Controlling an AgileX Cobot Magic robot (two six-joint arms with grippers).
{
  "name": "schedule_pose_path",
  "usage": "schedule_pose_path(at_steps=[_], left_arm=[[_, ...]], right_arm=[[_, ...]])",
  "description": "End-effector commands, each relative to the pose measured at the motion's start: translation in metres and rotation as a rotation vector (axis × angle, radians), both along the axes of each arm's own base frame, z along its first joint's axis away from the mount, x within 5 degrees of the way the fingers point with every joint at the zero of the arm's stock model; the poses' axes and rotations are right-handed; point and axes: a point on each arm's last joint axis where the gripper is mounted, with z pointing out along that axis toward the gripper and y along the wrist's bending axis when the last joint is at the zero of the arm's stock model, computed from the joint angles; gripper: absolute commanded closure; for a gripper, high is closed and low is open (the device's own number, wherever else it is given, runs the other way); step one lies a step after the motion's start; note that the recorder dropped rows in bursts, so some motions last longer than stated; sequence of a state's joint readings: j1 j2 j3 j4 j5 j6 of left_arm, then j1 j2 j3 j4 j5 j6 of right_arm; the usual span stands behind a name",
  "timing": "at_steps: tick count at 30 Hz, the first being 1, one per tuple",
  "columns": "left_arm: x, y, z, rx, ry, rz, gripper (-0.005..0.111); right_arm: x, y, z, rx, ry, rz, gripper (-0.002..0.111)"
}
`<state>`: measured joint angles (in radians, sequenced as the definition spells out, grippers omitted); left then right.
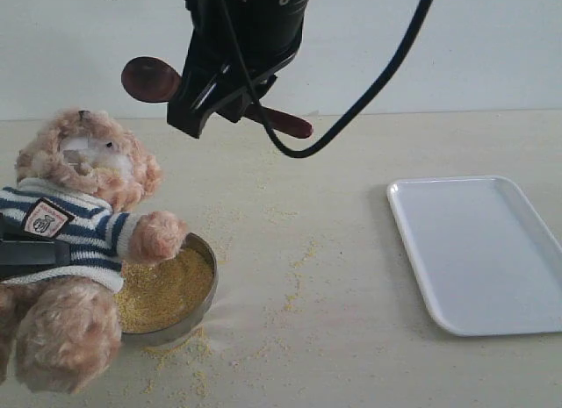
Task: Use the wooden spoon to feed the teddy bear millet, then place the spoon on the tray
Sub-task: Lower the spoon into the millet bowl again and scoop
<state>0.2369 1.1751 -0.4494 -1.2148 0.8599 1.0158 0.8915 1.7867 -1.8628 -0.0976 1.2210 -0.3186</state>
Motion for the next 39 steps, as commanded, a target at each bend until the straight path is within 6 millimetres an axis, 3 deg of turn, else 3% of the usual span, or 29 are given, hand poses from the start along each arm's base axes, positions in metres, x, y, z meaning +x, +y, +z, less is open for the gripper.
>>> schedule_pose_path(at_steps=[1, 9, 19, 24, 30, 35, 39], left_arm=[[0.011, 0.003, 0.014, 0.019, -0.07, 0.024, 0.102], [0.025, 0.024, 0.016, 0.192, -0.14, 0.201, 0.102], [0.033, 0.044, 0.016, 0.336, -0.188, 0.382, 0.102], [0.038, 0.048, 0.007, 0.368, -0.16, 0.391, 0.102], [0.047, 0.048, -0.011, 0.321, -0.087, 0.387, 0.102], [0.055, 0.048, -0.006, 0.28, -0.105, 0.343, 0.102], [0.055, 0.051, -0.005, 0.292, -0.11, 0.358, 0.102]], right_arm=[[0.009, -0.012, 0.003, 0.021, 0.017, -0.013, 0.109], [0.016, -0.008, -0.009, 0.003, 0.044, -0.018, 0.109], [0.029, 0.02, -0.064, -0.048, 0.188, 0.027, 0.109], [0.03, 0.032, -0.088, -0.068, 0.253, 0.046, 0.109], [0.014, 0.053, -0.103, -0.24, 0.113, 0.132, 0.109], [-0.006, 0.073, -0.105, -0.454, -0.16, 0.235, 0.109], [-0.013, 0.082, -0.115, -0.477, -0.157, 0.268, 0.109]])
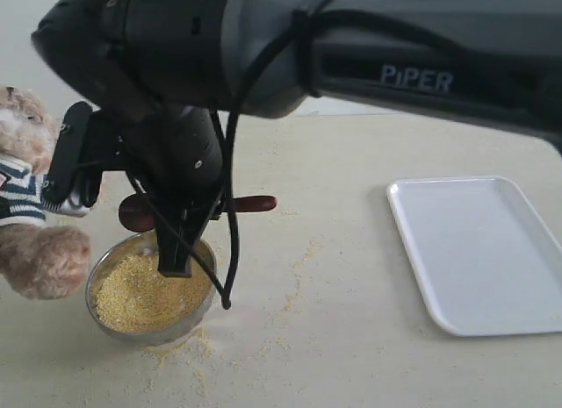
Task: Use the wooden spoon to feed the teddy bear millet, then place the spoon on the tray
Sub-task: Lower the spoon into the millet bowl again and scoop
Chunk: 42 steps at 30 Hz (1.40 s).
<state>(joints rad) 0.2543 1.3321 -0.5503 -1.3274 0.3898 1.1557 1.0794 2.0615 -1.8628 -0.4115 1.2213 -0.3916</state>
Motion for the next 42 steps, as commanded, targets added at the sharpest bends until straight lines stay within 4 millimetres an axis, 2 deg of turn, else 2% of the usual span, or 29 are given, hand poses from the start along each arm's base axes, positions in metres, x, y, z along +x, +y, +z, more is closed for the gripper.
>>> schedule_pose_path(at_steps=[1, 11, 20, 30, 42], left_arm=[[0.003, 0.003, 0.004, 0.002, -0.019, 0.012, 0.102], [0.004, 0.01, 0.004, 0.039, -0.02, 0.091, 0.102], [0.004, 0.009, 0.004, 0.031, -0.02, 0.087, 0.102], [0.004, 0.009, 0.004, 0.029, -0.021, 0.089, 0.102], [0.004, 0.009, 0.004, 0.031, -0.02, 0.087, 0.102]], right_arm=[[-0.003, 0.006, -0.01, -0.05, -0.029, 0.034, 0.109], [0.001, 0.015, -0.044, -0.129, 0.004, 0.058, 0.109], [0.0, 0.019, -0.064, -0.161, 0.037, 0.067, 0.109], [-0.008, 0.022, -0.068, -0.116, 0.127, 0.05, 0.109], [-0.007, 0.021, -0.066, -0.087, 0.138, 0.005, 0.109]])
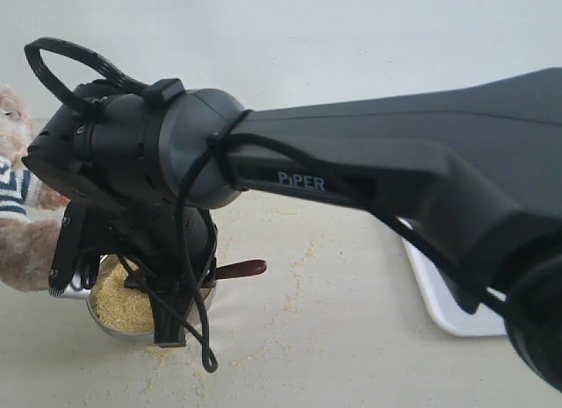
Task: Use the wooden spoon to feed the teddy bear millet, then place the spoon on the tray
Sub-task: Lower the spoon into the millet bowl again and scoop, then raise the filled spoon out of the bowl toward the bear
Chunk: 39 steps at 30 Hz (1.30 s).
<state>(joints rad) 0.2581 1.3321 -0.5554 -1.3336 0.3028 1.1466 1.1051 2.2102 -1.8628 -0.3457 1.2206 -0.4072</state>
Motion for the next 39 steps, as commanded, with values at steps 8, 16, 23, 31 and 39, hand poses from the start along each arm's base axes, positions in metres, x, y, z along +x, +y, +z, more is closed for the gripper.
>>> schedule_pose_path(at_steps=[8, 16, 23, 31, 39], left_arm=[[0.002, 0.0, 0.003, -0.012, -0.01, 0.005, 0.102], [0.002, 0.0, 0.003, -0.012, -0.01, 0.005, 0.102], [0.002, 0.0, 0.003, -0.01, -0.009, 0.003, 0.102], [0.002, 0.0, 0.003, -0.01, -0.009, 0.003, 0.102], [0.001, -0.001, 0.003, -0.02, -0.008, -0.009, 0.102]], right_arm=[[0.006, -0.009, 0.011, 0.088, 0.09, -0.097, 0.109], [0.01, -0.012, 0.015, 0.094, 0.08, -0.111, 0.109], [0.014, -0.015, 0.02, 0.104, 0.062, -0.135, 0.109], [0.014, -0.016, 0.022, 0.104, 0.05, -0.136, 0.109], [0.013, -0.016, 0.024, 0.112, 0.053, -0.137, 0.109]])
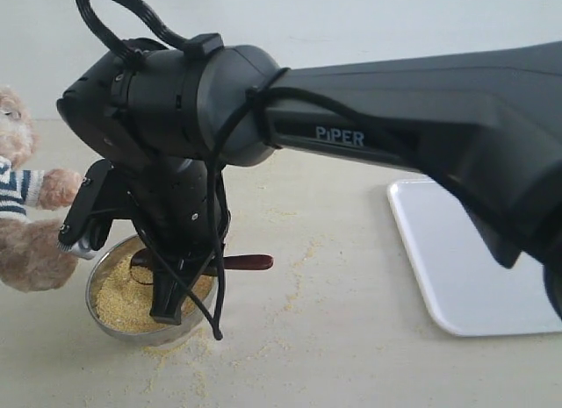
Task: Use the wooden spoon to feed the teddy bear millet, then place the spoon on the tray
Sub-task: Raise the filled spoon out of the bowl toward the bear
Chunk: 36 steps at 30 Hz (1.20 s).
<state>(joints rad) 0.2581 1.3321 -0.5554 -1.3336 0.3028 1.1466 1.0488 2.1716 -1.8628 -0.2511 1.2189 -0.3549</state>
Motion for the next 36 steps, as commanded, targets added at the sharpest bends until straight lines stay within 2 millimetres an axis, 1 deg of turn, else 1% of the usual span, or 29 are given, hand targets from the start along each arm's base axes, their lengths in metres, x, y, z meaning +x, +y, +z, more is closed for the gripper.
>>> schedule_pose_path(at_steps=[1, 4, 8, 12, 17, 23, 26, 30, 34, 36], left_arm=[[0.001, -0.002, 0.003, -0.024, -0.008, -0.014, 0.102], [0.001, -0.002, 0.003, -0.025, -0.008, -0.015, 0.102], [0.001, -0.003, 0.003, -0.029, -0.008, -0.031, 0.102], [0.0, -0.007, 0.002, -0.036, 0.001, -0.076, 0.102], [0.0, -0.007, 0.002, -0.035, 0.003, -0.086, 0.102], [-0.001, -0.01, 0.002, -0.054, 0.006, -0.11, 0.102], [-0.003, -0.015, 0.002, -0.087, 0.015, -0.16, 0.102], [-0.007, -0.024, 0.002, -0.134, 0.033, -0.254, 0.102], [-0.009, -0.029, 0.003, -0.168, 0.041, -0.301, 0.102], [-0.011, -0.032, 0.003, -0.184, 0.052, -0.342, 0.102]], right_arm=[[-0.001, -0.003, 0.011, 0.023, -0.005, -0.01, 0.109], [-0.004, -0.004, 0.019, 0.051, 0.017, 0.008, 0.109], [-0.004, -0.006, 0.024, 0.064, 0.02, 0.011, 0.109], [0.005, -0.013, 0.028, 0.111, 0.077, -0.026, 0.109], [0.018, -0.025, 0.033, 0.196, 0.176, -0.082, 0.109], [0.029, -0.037, 0.046, 0.295, 0.254, -0.106, 0.109], [0.034, -0.043, 0.05, 0.324, 0.269, -0.126, 0.109], [0.037, -0.047, 0.056, 0.335, 0.258, -0.124, 0.109], [0.035, -0.048, 0.062, 0.352, 0.257, -0.122, 0.109], [0.033, -0.05, 0.07, 0.371, 0.256, -0.12, 0.109]])
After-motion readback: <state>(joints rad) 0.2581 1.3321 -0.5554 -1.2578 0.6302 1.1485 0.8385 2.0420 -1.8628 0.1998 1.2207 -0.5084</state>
